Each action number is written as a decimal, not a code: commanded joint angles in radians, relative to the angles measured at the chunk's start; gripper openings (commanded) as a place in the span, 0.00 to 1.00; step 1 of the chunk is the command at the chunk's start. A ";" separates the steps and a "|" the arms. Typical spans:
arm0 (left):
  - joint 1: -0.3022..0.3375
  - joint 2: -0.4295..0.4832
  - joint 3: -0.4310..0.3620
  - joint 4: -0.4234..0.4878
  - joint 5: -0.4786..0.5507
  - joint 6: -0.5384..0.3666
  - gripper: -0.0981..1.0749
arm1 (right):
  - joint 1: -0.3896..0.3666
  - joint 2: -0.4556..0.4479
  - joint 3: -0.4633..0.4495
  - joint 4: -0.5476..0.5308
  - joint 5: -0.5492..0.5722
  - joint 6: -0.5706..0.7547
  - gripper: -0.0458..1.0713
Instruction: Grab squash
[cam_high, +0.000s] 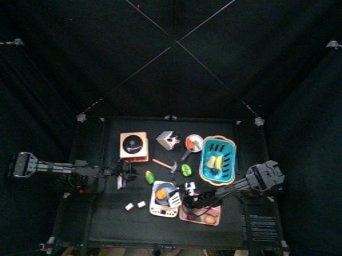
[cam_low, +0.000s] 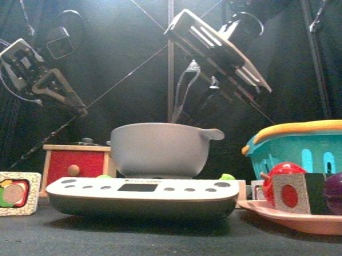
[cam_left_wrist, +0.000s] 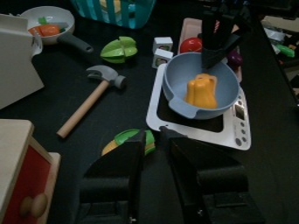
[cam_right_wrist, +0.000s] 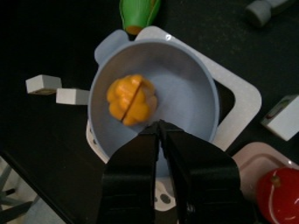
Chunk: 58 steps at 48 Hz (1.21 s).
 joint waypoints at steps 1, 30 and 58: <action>0.003 0.000 -0.012 -0.003 -0.006 0.000 0.64 | 0.009 -0.057 -0.015 0.005 -0.002 -0.006 0.50; 0.003 0.000 -0.009 -0.002 -0.006 0.000 0.64 | 0.023 -0.049 -0.146 0.037 0.170 -0.603 0.62; 0.003 0.000 -0.005 -0.002 -0.006 0.000 0.64 | -0.041 0.066 -0.239 0.058 0.178 -0.945 0.91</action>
